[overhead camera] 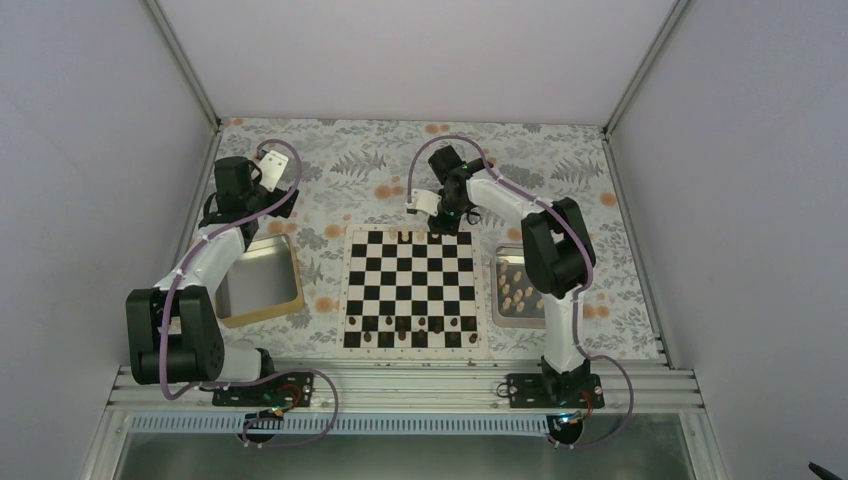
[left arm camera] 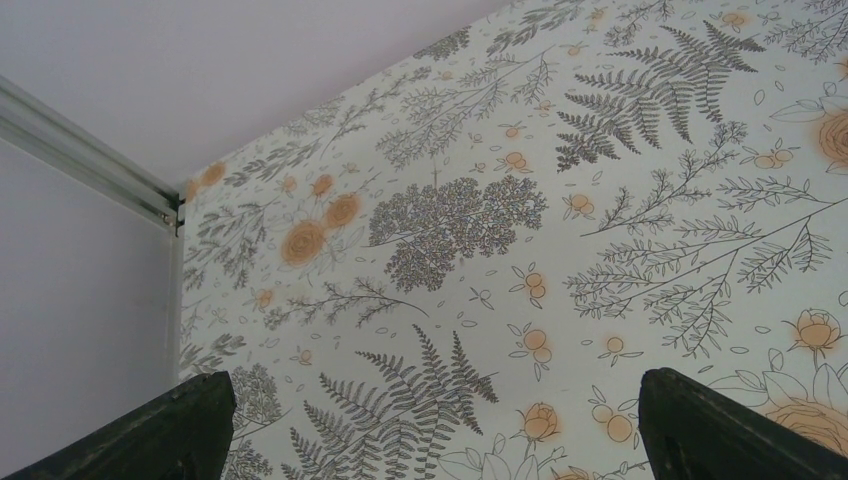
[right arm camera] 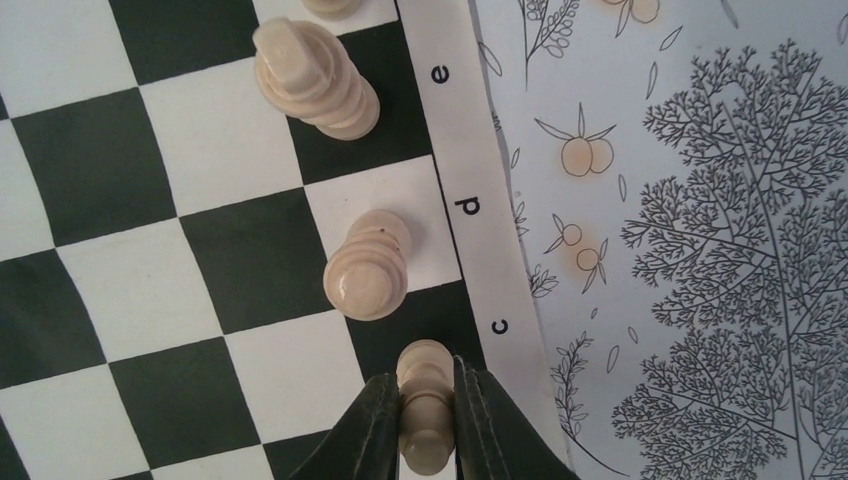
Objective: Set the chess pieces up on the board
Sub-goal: Place the chess piece on the chessboard.
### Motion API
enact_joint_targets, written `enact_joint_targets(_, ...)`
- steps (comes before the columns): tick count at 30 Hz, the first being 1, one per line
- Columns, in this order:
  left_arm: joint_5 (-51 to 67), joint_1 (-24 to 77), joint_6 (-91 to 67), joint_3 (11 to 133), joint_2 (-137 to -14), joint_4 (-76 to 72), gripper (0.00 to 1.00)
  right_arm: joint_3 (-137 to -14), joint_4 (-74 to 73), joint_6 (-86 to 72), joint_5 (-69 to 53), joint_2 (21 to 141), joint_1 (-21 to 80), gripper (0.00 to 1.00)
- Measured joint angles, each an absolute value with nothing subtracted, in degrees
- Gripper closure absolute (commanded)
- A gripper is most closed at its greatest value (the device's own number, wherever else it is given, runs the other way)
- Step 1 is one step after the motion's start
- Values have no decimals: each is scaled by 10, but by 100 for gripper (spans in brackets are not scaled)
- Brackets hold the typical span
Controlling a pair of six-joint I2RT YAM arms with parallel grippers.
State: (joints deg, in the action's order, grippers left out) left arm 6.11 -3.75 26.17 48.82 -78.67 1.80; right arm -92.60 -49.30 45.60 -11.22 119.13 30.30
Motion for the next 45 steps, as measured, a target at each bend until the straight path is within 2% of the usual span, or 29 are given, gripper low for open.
enact_joint_targets(32, 62, -38, 264, 487, -787, 18, 0, -918, -487, 456, -110, 1193, 303, 85)
enact_joint_targets(37, 63, -38, 264, 485, -788, 18, 0, -913, -484, 455, -110, 1193, 303, 79)
enact_joint_targets(42, 63, -38, 264, 485, -789, 18, 0, -911, -481, 453, -110, 1195, 303, 66)
enact_joint_targets(45, 65, -38, 264, 485, -790, 18, 0, -910, -478, 453, -108, 1195, 302, 62)
